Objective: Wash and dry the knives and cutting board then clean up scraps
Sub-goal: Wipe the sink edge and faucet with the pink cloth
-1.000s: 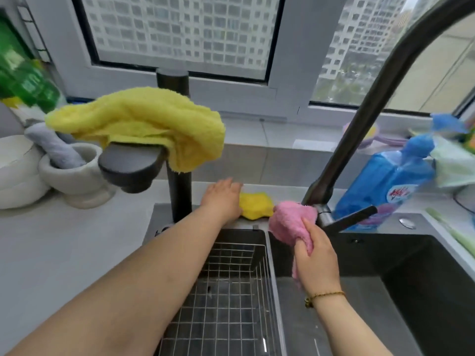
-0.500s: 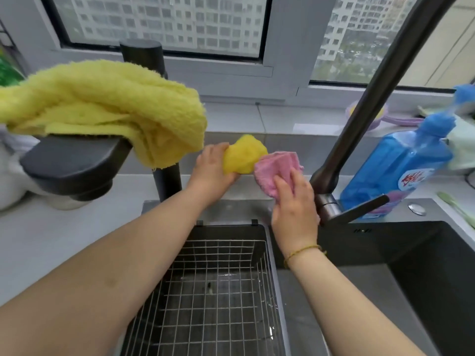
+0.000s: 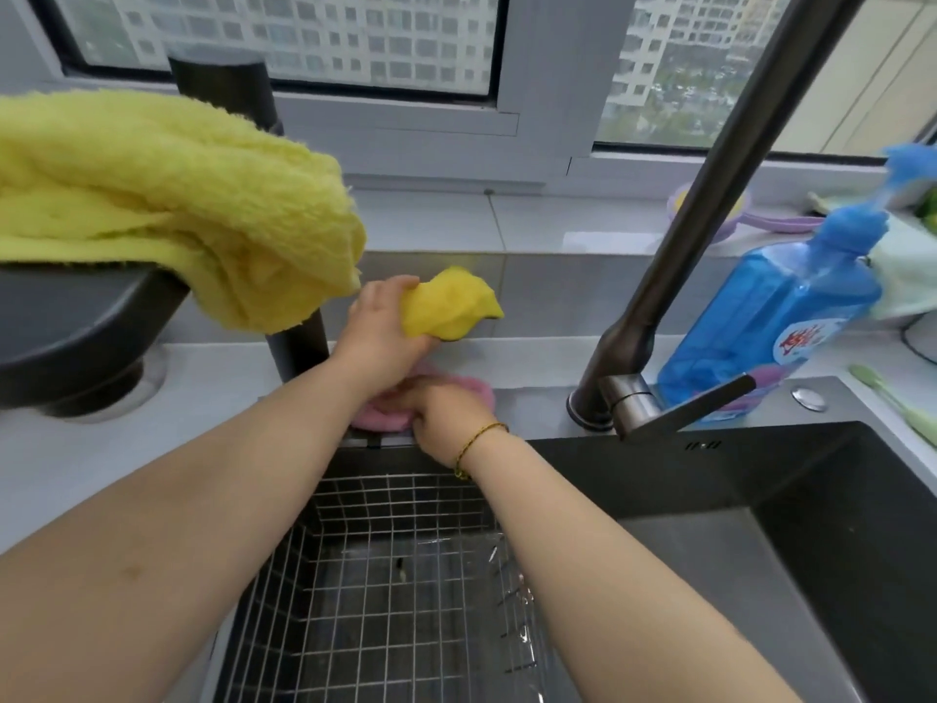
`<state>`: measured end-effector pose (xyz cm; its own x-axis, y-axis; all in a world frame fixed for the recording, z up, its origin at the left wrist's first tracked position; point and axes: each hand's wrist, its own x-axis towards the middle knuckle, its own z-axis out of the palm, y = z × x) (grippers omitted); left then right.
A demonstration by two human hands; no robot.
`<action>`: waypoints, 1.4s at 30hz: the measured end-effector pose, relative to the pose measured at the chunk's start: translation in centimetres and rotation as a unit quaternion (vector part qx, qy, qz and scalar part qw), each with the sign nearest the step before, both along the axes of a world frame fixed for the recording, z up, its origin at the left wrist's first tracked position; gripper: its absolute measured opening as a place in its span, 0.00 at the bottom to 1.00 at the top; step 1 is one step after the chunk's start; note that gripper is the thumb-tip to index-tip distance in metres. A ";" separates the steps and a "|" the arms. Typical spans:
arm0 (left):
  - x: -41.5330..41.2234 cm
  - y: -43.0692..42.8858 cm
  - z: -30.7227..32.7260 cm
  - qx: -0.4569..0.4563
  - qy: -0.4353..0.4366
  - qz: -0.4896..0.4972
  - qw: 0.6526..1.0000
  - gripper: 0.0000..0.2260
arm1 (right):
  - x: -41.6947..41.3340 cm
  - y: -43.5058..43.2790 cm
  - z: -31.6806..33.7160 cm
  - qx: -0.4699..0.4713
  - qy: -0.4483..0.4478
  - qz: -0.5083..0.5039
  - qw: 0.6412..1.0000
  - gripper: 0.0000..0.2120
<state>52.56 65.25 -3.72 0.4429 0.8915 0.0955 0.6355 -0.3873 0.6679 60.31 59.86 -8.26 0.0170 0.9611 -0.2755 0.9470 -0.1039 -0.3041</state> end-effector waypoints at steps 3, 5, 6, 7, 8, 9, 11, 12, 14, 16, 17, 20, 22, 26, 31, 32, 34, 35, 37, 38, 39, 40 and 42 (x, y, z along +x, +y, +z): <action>0.0 0.1 -0.2 0.005 0.016 -0.005 1.000 0.29 | 2.5 -1.6 0.2 0.051 0.045 -0.029 0.997 0.20; 0.0 0.1 -0.2 0.014 0.034 -0.015 0.999 0.30 | 4.0 -2.8 -0.2 0.086 0.049 -0.086 0.991 0.21; 0.0 0.0 -0.3 0.018 0.047 -0.018 0.999 0.30 | 4.5 -3.1 -0.2 0.095 0.051 -0.119 0.987 0.22; 0.0 -0.1 -0.3 0.023 0.062 -0.021 0.998 0.30 | 4.9 -3.4 -0.3 0.098 0.053 -0.143 0.983 0.23; 0.1 -0.2 -0.4 0.029 0.079 -0.025 0.996 0.29 | 5.2 -3.7 -0.2 0.092 0.050 -0.154 0.982 0.24; 0.1 -0.3 -0.7 0.030 0.096 -0.028 0.994 0.29 | 5.5 -3.9 -0.2 0.088 0.045 -0.157 0.983 0.25; 0.1 -0.4 -1.5 0.020 0.129 -0.040 0.991 0.29 | 5.9 -4.7 -0.1 0.098 0.042 -0.165 0.980 0.26; 0.0 -0.5 -2.0 0.014 0.151 -0.050 0.987 0.29 | 6.1 -5.1 -0.1 0.115 0.044 -0.173 0.977 0.25; 0.0 -0.7 -3.2 0.008 0.197 -0.070 0.978 0.30 | 6.2 -6.5 -0.4 0.143 0.039 -0.184 0.972 0.22; 0.1 -0.8 -4.2 0.012 0.232 -0.079 0.970 0.30 | 6.1 -7.9 -0.7 0.141 0.008 -0.180 0.973 0.21; 0.1 -0.8 -4.5 0.020 0.244 -0.079 0.966 0.30 | 6.1 -8.4 -0.9 0.136 -0.009 -0.180 0.974 0.22; 0.3 -0.5 -4.6 0.044 0.280 -0.078 0.956 0.30 | 6.3 -9.3 -0.7 0.117 -0.044 -0.170 0.977 0.22; 0.1 -0.3 -4.3 0.039 0.295 -0.084 0.951 0.31 | 6.5 -9.6 -0.4 0.095 -0.054 -0.160 0.981 0.22; -0.3 -1.0 -3.8 0.002 0.248 -0.077 0.966 0.34 | 6.1 -11.4 0.3 0.087 -0.025 -0.186 0.978 0.21; -0.7 -4.1 -1.8 0.055 0.113 -0.069 0.990 0.25 | 5.4 -16.5 1.9 0.106 0.039 -0.272 0.956 0.20; -0.5 -4.9 -1.4 0.064 0.088 -0.074 0.991 0.22 | 5.3 -17.5 2.2 0.113 0.050 -0.294 0.948 0.20; 0.0 -7.2 -0.3 0.082 0.042 -0.111 0.990 0.18 | 4.9 -20.4 3.4 0.139 0.054 -0.345 0.926 0.18; 0.4 -8.4 0.3 0.083 0.025 -0.132 0.987 0.16 | 4.8 -21.7 3.9 0.151 0.051 -0.367 0.916 0.18; 1.2 -10.7 1.4 0.084 0.008 -0.169 0.982 0.13 | 5.1 -24.2 5.0 0.172 0.044 -0.409 0.895 0.18; 1.6 -11.8 1.7 0.084 0.004 -0.184 0.979 0.12 | 5.4 -25.5 5.4 0.180 0.043 -0.429 0.884 0.18; 1.9 -13.0 2.0 0.077 -0.001 -0.196 0.978 0.11 | 5.7 -26.7 5.7 0.185 0.044 -0.445 0.875 0.18; 2.1 -14.1 2.2 0.067 -0.009 -0.207 0.976 0.10 | 6.1 -27.7 6.0 0.190 0.045 -0.460 0.866 0.17; 2.6 -16.3 3.0 0.055 -0.009 -0.234 0.971 0.11 | 7.3 -29.5 6.2 0.200 0.048 -0.482 0.852 0.17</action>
<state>55.16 48.99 -0.76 0.7945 0.5768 0.1900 0.3614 -0.7004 0.6154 67.59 30.34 -2.05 0.8466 0.5316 0.0256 0.4496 -0.6887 -0.5688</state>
